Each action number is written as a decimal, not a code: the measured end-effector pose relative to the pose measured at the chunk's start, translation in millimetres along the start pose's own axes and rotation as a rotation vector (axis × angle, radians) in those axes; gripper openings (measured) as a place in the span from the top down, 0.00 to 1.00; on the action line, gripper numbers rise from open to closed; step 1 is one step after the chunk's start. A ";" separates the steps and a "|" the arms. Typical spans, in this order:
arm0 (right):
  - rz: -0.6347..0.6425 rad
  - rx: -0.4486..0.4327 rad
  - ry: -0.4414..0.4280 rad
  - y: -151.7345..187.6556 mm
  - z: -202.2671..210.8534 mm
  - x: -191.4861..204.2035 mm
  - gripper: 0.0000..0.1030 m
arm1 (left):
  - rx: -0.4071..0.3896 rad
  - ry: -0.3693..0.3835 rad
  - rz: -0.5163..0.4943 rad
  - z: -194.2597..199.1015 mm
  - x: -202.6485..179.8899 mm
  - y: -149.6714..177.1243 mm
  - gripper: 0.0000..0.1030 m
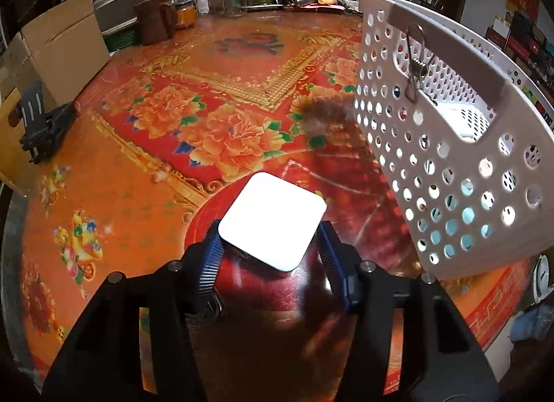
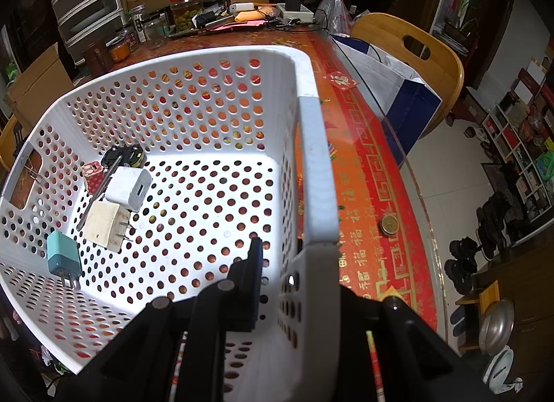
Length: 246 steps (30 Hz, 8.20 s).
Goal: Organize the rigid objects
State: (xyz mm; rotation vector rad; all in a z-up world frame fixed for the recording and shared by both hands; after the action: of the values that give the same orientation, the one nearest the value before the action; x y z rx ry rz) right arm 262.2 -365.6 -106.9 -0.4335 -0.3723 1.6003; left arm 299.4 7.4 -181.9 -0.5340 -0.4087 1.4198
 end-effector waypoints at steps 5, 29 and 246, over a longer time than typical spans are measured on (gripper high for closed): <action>0.000 0.000 0.000 0.0 -0.1 0.0 0.85 | -0.054 -0.012 0.032 15.4 8.7 -3.6 0.51; 0.006 0.002 0.001 -1.1 0.1 3.1 0.85 | -0.305 -0.070 -0.054 167.2 -38.4 -87.5 0.51; 0.023 -0.004 -0.017 -0.4 -3.9 4.6 0.82 | 0.182 0.016 0.190 21.2 49.2 19.9 0.75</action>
State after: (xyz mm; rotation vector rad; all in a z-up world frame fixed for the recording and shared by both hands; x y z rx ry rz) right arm 264.2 -361.1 -110.3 -0.4286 -0.3843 1.6269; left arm 276.8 59.8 -178.4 -0.4441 -0.2167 1.6164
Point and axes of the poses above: each gripper's, at about its wrist camera, not at the fingertips, and z roughly against the way its jaws point, x to its left, y to its underside, the point moved 5 cm from there along -z, roughly the way its jaws point, and after that the axes turned 4 degrees about z, right-handed, at the moved point
